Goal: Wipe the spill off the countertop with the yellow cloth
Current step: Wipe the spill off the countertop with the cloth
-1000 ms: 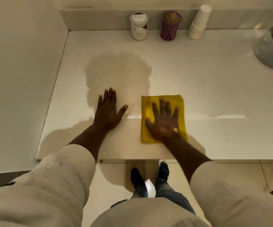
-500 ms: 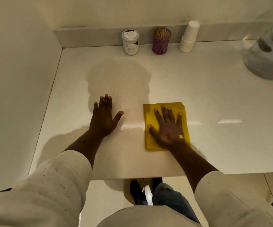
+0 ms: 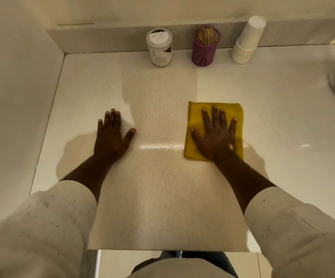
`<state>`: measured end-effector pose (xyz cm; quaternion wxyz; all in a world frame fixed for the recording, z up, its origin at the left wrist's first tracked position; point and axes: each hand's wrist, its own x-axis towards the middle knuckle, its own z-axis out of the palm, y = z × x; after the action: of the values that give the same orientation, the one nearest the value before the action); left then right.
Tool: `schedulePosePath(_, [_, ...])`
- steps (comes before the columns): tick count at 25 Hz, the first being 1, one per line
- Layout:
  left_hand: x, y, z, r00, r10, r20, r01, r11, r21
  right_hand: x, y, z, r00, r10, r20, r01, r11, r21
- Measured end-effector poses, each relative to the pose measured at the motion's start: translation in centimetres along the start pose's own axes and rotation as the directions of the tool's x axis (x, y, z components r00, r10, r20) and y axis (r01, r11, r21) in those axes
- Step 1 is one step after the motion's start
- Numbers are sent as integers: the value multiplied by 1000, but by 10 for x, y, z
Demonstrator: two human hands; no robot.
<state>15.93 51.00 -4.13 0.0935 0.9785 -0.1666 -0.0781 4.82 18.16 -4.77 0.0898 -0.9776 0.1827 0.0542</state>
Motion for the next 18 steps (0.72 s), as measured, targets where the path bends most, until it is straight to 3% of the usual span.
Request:
schedulePosePath(12, [4,-12,6,999,17,-40,-22,989,-146,59,-110,12,990,-135,41,136,991,-10])
schedulePosePath(18, [0,-17,2,995,16,-99,-53,924,-378,14,-189,35,984,-181,-4,181,983,45])
